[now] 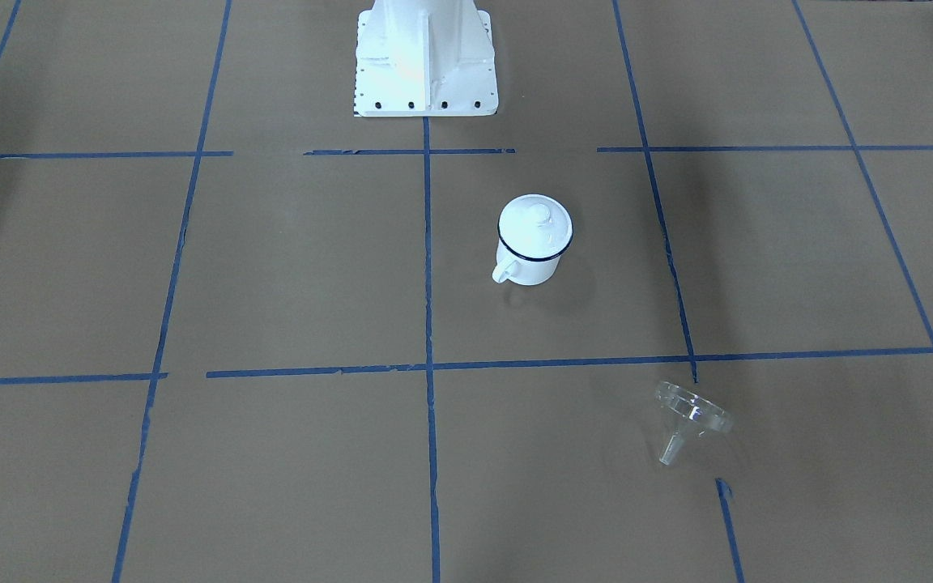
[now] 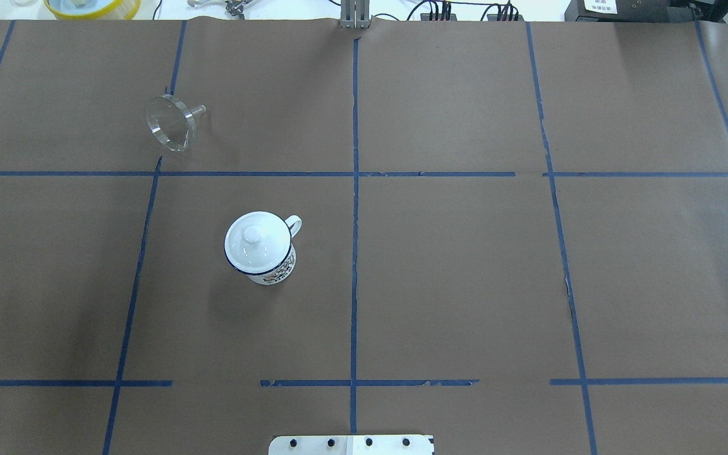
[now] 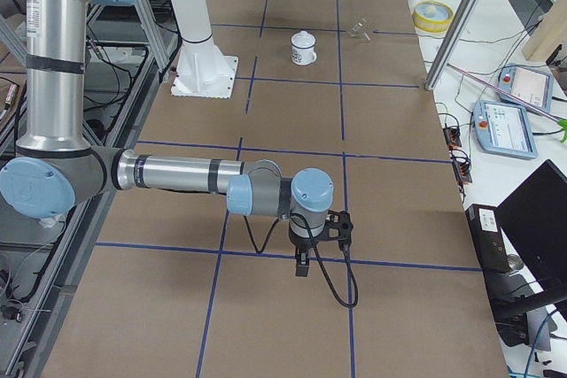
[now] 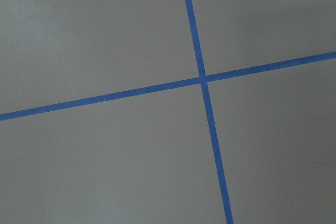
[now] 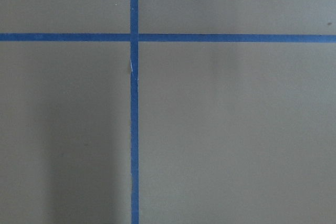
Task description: Place funnel on cup
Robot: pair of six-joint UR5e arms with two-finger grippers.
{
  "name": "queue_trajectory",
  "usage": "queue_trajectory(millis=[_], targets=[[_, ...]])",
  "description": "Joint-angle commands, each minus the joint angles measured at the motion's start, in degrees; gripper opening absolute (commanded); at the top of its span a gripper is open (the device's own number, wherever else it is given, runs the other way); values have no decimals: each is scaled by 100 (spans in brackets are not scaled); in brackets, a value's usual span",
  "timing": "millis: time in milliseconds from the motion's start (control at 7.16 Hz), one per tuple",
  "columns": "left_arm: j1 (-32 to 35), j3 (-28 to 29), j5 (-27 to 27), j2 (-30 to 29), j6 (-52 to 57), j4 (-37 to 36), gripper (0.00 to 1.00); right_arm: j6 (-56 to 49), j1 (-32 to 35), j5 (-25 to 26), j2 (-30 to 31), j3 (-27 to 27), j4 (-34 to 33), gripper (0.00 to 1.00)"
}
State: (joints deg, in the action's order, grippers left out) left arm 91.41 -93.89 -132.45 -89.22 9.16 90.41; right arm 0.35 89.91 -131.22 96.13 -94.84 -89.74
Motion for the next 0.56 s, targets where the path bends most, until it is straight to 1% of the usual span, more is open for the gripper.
queue_trajectory(millis=[0, 140, 279, 419], targets=[[-18, 2, -9, -42, -28, -23, 100, 0, 0, 0, -7, 0, 0, 100], [-18, -59, -9, -113, -45, -23, 100, 0, 0, 0, 2, 0, 0, 100], [-27, -364, 17, -157, -45, -6, 100, 0, 0, 0, 2, 0, 0, 100], [-105, -611, 26, -427, -54, 12, 100, 0, 0, 0, -7, 0, 0, 100]])
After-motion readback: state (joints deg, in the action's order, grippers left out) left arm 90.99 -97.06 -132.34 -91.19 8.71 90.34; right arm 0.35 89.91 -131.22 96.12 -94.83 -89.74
